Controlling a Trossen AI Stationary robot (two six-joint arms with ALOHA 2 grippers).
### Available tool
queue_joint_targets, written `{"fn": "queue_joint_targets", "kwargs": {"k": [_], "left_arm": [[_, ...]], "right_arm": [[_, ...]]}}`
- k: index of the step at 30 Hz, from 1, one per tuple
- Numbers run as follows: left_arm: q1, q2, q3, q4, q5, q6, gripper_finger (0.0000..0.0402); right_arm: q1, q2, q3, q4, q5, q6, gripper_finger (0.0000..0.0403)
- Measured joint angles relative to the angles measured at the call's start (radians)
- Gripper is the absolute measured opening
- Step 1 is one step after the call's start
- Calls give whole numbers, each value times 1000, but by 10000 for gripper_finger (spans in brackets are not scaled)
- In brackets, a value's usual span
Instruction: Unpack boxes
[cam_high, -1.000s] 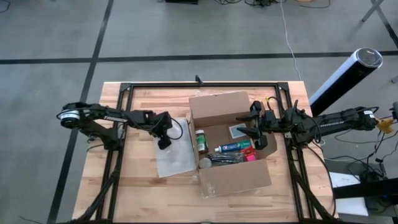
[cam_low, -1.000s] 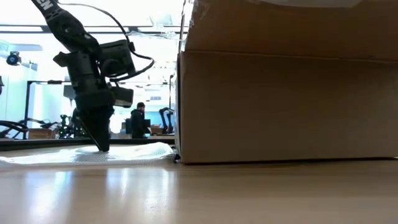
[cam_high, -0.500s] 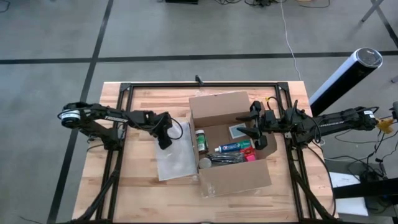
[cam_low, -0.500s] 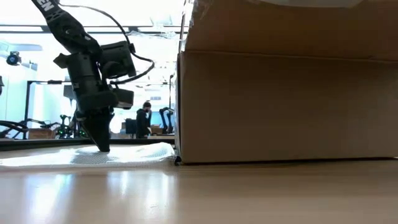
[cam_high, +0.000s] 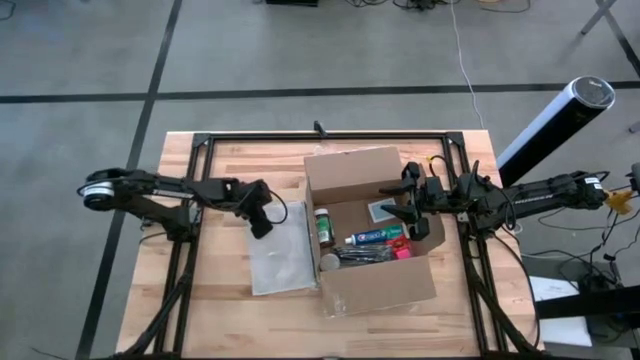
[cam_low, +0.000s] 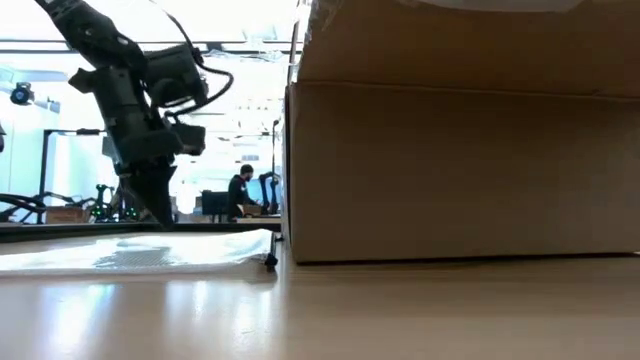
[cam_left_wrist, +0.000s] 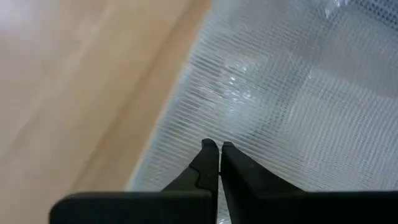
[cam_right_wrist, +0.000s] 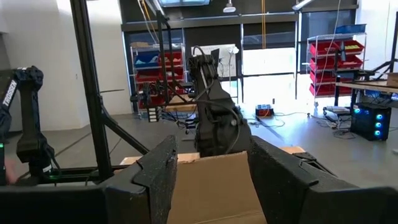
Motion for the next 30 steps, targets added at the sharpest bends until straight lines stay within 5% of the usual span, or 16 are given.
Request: {"fn": "queue_joint_targets", "kwargs": {"k": [4, 11, 17, 26, 30], "left_arm": [[2, -54, 2, -26, -50, 6, 40], [38, -2, -1, -113, -110, 8, 171], [57, 103, 4, -34, -44, 35, 253], [59, 197, 14, 10, 36, 40, 256], [57, 170, 6, 24, 75, 39, 220]], "right_arm": [[0, 0, 0, 0, 0, 0, 174], [0, 0, 0, -1, 0, -1, 176], [0, 6, 0, -2, 0, -1, 175], [0, 11, 0, -1, 0, 0, 175], [0, 11, 0, -1, 0, 0, 174]]}}
